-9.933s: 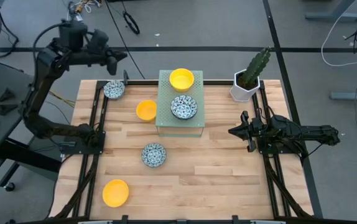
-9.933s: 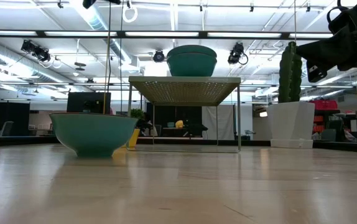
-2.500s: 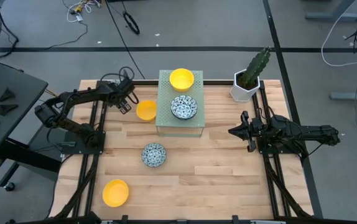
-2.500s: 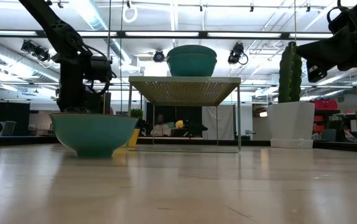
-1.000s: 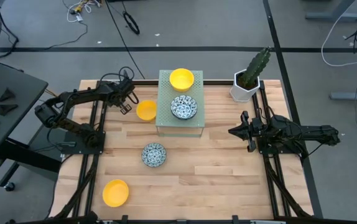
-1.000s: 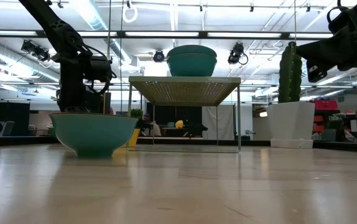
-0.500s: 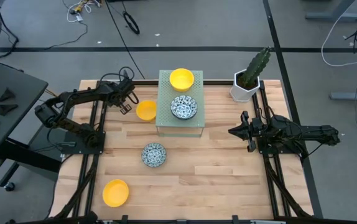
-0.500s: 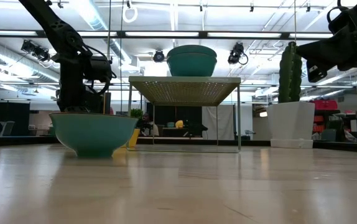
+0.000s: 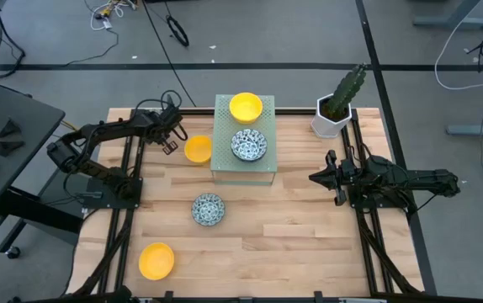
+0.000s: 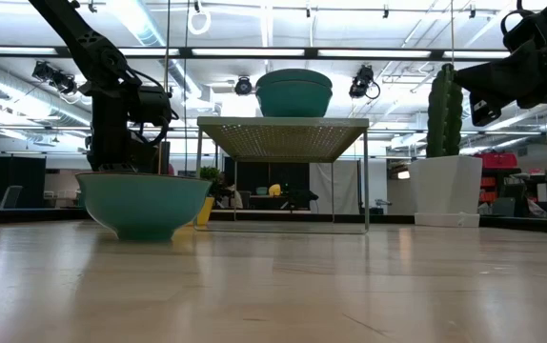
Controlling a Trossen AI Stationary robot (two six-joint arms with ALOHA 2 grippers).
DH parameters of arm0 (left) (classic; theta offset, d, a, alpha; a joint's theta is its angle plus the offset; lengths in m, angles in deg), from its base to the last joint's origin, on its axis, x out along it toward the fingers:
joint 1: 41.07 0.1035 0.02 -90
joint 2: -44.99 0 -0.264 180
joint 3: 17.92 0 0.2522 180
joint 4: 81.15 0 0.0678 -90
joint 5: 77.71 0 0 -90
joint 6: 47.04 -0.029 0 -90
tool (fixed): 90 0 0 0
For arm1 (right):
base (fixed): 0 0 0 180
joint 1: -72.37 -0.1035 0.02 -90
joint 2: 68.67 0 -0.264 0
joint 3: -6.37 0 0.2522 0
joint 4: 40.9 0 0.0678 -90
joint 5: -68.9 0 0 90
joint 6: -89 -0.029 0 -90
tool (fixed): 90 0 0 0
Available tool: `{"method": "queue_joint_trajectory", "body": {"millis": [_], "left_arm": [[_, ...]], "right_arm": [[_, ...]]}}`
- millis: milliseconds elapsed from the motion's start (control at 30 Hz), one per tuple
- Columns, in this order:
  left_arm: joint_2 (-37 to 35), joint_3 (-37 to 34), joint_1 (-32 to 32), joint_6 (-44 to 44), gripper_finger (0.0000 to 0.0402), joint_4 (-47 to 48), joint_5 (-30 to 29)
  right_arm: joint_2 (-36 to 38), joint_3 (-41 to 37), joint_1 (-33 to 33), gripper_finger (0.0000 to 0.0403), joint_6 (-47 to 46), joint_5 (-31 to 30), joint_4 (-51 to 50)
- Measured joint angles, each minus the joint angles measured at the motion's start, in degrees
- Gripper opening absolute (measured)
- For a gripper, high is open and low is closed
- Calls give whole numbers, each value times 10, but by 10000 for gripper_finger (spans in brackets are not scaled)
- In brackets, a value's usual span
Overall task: Pick & Place Mini bowls
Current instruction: Stack the blue and white bowl on top of the other blue and white bowls on the shelf
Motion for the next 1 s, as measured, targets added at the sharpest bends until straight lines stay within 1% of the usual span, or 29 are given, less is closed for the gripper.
{"method": "queue_joint_trajectory", "body": {"millis": [267, 467, 667, 800, 900, 1000], "left_arm": [[0, 0, 0, 0, 58, -10, -3], [0, 0, 0, -1, 92, -15, -20], [0, 0, 0, -1, 121, -25, -20], [0, 0, 3, -4, 126, -37, -18], [0, 0, 11, -5, 126, -40, -2], [0, 0, 12, -13, 126, -40, -5]], "right_arm": [[0, 0, 0, 27, 0, 0, 0], [0, 0, 0, 27, 0, 0, 0], [0, 0, 0, 27, 0, 0, 0], [0, 0, 0, 27, 0, 0, 0], [0, 0, 0, 27, 0, 0, 0], [0, 0, 0, 27, 0, 0, 0]]}}
